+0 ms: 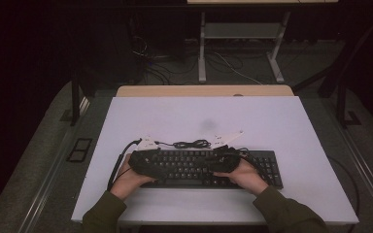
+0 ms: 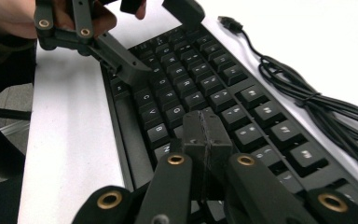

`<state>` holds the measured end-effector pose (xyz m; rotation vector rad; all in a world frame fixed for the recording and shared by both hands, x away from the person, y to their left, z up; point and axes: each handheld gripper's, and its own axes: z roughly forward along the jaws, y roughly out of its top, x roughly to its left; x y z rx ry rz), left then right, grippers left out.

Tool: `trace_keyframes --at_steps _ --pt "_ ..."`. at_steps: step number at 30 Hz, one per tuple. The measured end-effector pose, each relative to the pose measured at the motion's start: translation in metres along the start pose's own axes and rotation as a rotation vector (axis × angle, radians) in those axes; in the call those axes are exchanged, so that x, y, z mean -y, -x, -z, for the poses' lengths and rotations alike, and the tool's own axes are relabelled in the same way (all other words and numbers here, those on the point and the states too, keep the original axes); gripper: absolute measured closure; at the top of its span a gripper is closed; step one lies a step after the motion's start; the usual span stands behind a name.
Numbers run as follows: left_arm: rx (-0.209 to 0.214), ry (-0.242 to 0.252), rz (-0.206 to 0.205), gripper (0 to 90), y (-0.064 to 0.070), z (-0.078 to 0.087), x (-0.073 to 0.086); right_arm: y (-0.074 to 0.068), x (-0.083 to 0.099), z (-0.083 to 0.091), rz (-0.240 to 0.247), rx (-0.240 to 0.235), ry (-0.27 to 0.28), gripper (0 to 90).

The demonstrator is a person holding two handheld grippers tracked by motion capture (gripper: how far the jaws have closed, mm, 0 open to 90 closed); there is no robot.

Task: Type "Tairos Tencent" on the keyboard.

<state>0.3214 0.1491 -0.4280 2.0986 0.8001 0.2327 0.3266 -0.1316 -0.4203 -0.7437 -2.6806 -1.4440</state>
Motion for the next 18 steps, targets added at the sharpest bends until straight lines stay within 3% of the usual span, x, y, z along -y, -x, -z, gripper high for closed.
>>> trace_keyframes --at_steps 18 --pt "0.002 -0.003 -0.002 7.0 0.0 -0.001 0.0 -0.013 0.005 -0.022 0.019 -0.029 -0.056 89.1"
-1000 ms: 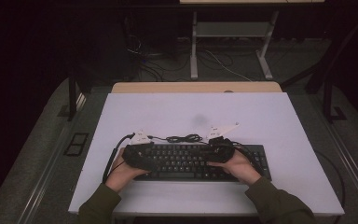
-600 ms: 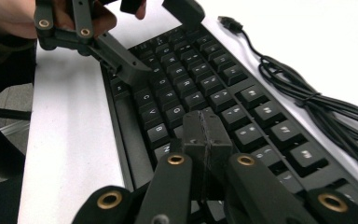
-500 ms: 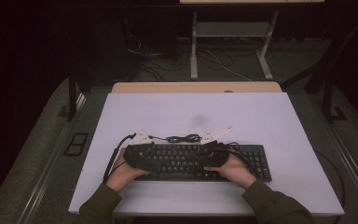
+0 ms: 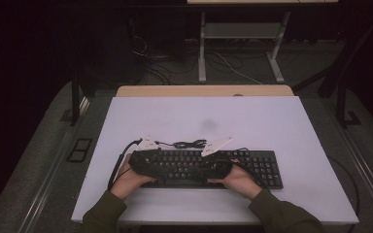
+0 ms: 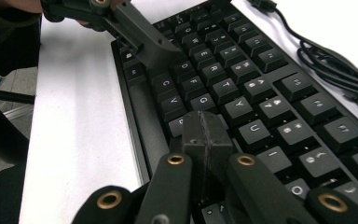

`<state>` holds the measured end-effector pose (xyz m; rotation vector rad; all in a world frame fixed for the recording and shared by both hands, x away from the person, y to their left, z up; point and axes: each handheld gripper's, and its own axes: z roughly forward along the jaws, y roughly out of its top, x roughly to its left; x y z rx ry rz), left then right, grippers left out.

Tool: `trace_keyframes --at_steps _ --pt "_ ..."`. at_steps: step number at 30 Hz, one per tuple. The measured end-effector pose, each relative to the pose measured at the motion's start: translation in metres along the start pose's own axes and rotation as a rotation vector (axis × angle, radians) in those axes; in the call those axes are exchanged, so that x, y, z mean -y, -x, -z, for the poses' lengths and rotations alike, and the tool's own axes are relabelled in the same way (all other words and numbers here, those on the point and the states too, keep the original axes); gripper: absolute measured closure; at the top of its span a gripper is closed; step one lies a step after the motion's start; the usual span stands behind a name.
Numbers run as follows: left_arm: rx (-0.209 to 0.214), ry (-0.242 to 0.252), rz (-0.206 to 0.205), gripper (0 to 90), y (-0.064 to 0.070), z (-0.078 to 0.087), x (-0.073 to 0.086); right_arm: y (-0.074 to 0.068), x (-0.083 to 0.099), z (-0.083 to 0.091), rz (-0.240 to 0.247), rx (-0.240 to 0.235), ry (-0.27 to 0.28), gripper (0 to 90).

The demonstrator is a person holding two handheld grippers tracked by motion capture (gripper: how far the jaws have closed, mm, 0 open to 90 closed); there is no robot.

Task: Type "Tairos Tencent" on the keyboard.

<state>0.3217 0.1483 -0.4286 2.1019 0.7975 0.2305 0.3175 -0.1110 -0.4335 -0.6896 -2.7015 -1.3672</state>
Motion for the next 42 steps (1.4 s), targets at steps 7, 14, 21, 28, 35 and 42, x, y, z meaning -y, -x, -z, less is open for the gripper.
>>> trace_keyframes --at_steps 7,14,21,28,35,42 --pt "0.0 0.002 0.002 7.0 0.0 0.0 0.0 -0.003 0.001 -0.006 0.008 -0.004 -0.019 89.1" --pt "0.001 0.001 0.001 7.1 0.0 0.0 0.0 -0.003 0.002 -0.009 0.016 -0.004 -0.029 89.1" --pt "0.0 0.002 -0.001 7.4 0.0 0.0 0.0 -0.003 0.004 -0.011 0.018 -0.006 -0.041 89.1" --pt "0.0 0.004 -0.001 7.4 0.0 0.0 0.0 -0.004 0.003 -0.01 0.017 -0.006 -0.036 89.1" --pt "0.0 0.001 -0.002 7.4 0.0 0.0 0.0 -0.001 0.0 -0.001 0.007 0.003 -0.003 88.9" --pt "0.001 0.001 -0.004 7.4 0.0 0.001 0.0 0.002 -0.002 0.007 0.001 0.018 0.018 83.9"
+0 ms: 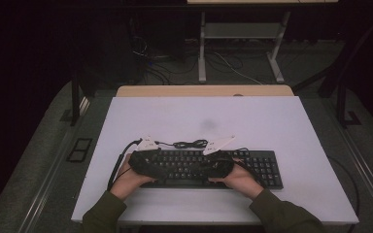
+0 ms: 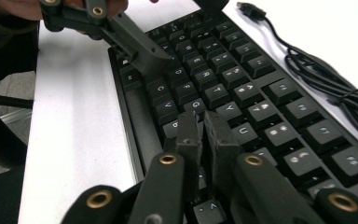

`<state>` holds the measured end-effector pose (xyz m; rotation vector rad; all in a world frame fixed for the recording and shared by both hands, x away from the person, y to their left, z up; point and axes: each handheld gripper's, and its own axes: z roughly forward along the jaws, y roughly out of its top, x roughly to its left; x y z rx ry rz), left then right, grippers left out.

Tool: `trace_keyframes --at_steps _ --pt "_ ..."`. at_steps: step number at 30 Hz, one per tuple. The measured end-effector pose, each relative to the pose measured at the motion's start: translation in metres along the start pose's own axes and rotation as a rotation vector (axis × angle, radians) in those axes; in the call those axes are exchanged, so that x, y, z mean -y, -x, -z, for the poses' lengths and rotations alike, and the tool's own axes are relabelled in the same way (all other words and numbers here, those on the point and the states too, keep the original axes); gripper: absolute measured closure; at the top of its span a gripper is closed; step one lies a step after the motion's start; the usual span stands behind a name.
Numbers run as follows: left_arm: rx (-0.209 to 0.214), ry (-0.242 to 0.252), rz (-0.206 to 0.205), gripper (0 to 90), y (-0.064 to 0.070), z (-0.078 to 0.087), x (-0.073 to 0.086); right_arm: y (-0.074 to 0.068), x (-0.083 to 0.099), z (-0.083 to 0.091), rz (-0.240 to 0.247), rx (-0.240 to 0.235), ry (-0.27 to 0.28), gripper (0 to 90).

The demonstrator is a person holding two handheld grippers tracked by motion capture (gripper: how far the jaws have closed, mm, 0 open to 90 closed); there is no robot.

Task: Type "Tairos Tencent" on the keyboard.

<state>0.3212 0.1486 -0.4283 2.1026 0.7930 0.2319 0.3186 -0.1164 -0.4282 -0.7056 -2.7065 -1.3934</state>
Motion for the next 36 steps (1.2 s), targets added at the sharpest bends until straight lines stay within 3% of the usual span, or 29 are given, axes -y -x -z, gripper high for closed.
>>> trace_keyframes --at_steps 15,22,29,33,36 --pt "0.003 0.005 0.001 7.4 0.001 0.001 0.0 0.01 0.002 0.015 -0.006 0.055 0.023 60.8" --pt "0.003 0.007 -0.008 7.6 0.001 0.002 -0.001 0.015 0.005 0.021 0.0 0.1 0.031 37.8" --pt "0.0 0.015 -0.003 9.6 0.002 0.004 0.0 0.021 0.006 0.026 -0.018 0.124 0.044 33.3" --pt "0.004 0.028 -0.002 15.6 0.005 0.006 0.001 0.023 0.007 0.028 -0.028 0.129 0.049 31.8" --pt "0.029 0.028 -0.005 25.3 0.007 0.008 0.003 0.025 0.007 0.028 -0.032 0.129 0.052 31.3"
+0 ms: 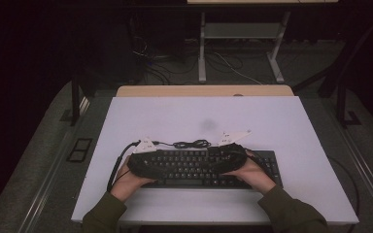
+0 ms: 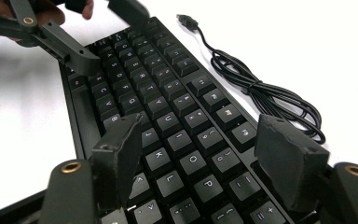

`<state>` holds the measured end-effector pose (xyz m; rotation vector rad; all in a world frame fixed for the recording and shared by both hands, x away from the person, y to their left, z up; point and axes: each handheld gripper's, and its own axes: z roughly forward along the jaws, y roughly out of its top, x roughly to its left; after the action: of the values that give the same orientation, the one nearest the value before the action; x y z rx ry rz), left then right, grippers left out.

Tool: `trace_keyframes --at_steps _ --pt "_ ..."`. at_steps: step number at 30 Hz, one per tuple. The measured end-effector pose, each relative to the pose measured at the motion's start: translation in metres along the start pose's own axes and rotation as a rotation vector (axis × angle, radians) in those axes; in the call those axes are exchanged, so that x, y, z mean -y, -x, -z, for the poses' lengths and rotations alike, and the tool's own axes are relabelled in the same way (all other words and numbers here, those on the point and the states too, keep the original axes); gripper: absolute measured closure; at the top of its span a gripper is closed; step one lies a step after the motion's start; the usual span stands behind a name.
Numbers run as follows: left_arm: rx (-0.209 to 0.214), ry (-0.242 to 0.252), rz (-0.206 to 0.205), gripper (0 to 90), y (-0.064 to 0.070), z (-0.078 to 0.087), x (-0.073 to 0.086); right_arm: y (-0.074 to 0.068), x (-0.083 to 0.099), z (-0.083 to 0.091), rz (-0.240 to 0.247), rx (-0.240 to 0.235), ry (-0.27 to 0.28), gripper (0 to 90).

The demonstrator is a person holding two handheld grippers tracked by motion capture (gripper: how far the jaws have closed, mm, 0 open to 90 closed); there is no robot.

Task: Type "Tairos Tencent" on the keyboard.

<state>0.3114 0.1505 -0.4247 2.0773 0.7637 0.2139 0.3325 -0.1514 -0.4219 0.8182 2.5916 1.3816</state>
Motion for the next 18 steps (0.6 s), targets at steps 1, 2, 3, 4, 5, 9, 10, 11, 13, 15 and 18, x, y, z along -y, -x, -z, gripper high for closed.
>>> trace_keyframes --at_steps 1,2,3,4,5,9,10,11,13,15,18 --pt "0.012 -0.007 -0.006 30.2 0.0008 0.0002 0.0004 0.0003 0.0001 0.0 -0.001 0.001 -0.001 31.1" --pt "0.02 -0.01 -0.008 35.1 0.0021 -0.0002 0.0008 0.0004 0.0003 0.0001 -0.002 0.002 -0.002 31.0" --pt "0.032 -0.015 -0.014 39.7 0.0029 -0.0001 0.0009 0.0007 0.0004 0.0 -0.003 0.003 -0.002 31.0" --pt "0.045 -0.018 -0.019 45.9 0.0038 -0.0003 0.001 0.0009 0.0004 -0.0001 -0.004 0.004 -0.003 31.0" --pt "0.049 -0.022 -0.025 49.4 0.0044 -0.0004 0.0008 0.0011 0.0005 -0.0001 -0.004 0.004 -0.002 30.9" --pt "0.075 -0.028 -0.028 68.4 0.0048 0.0004 0.0007 0.0009 0.0003 0.0002 -0.006 0.005 -0.001 30.9" --pt "0.08 -0.031 -0.03 74.3 0.0045 0.001 0.0007 0.0011 0.0003 0.0001 -0.004 0.004 -0.001 30.9" --pt "0.085 -0.032 -0.026 80.6 0.0044 0.0015 0.0006 0.0011 0.0003 0.0001 -0.004 0.005 -0.001 30.9" --pt "0.1 -0.04 -0.02 89.3 0.0035 0.0024 0.0005 0.0012 0.0003 0.0 -0.004 0.006 -0.001 30.8" --pt "0.116 -0.055 -0.019 89.4 0.0028 0.002 0.0009 0.0012 0.0003 0.0 -0.005 0.006 0.0 30.9" --pt "0.135 -0.071 -0.024 89.4 0.004 0.0004 0.0014 0.001 0.0002 0.0 -0.004 0.005 0.0 30.8"
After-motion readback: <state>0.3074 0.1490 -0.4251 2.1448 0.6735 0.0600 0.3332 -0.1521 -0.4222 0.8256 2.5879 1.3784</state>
